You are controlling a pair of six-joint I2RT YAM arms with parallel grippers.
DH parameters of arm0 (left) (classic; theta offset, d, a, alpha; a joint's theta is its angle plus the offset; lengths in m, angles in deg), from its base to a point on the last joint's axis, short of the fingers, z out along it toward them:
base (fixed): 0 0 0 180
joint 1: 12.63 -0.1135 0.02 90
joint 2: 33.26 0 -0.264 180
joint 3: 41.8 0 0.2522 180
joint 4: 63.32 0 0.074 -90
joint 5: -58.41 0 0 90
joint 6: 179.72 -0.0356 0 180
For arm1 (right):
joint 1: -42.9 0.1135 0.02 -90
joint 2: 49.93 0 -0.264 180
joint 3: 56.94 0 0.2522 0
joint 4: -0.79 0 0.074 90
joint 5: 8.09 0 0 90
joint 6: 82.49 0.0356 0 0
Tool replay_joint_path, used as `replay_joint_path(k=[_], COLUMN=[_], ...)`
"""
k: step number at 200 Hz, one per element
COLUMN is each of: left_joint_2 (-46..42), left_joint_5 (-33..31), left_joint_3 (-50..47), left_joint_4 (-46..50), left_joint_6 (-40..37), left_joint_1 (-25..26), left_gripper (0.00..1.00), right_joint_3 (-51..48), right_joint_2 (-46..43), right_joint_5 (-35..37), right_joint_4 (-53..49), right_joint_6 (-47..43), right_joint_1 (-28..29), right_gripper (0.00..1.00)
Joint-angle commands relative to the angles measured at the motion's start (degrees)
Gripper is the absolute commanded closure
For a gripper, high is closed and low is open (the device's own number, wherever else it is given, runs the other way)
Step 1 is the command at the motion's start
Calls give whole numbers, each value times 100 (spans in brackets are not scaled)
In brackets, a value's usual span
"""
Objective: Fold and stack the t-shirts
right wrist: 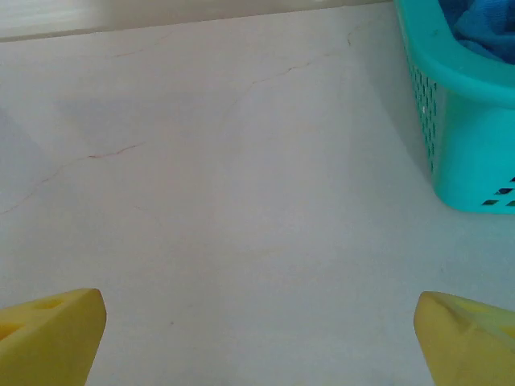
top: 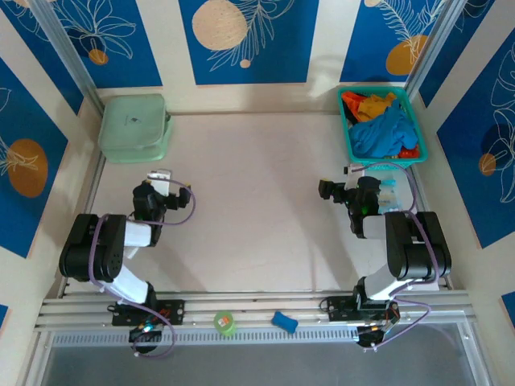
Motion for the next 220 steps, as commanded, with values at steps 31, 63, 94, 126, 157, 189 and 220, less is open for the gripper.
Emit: replay_joint_path(k=[31,63,94,126,157,189,220], left_joint_2=[-43,-43,-37,-38,-43,-640,-2013], left_joint_5=[-45,-45,-45,-54,-54,-559,-1946], left_joint_3=[10,5,8,19,10,55,907], left_joint_4=[-17,-21,-21,6,-12,552,2896], left_joint_6=[72,70,70,70,71,219,976], left_joint_1=[-18,-18,-17,-18,-18,-5,114], left_gripper=[1,1,1,1,1,1,1], right_joint_3=[25,33,37,36,24,468,2395], right_joint_2=[-69,-68,-69,-68,-77,-909,-1662], right_joint_5=[-109,-105,-109,-124,-134,563,1403], right_joint_4=[130,133,135,137,145,-1275,-4843], right_joint_6=[-20,-24,-24,-16,-16,-33,570], right_joint_1=[17,17,18,9,-1,251,313], right_gripper=[1,1,1,1,1,1,2])
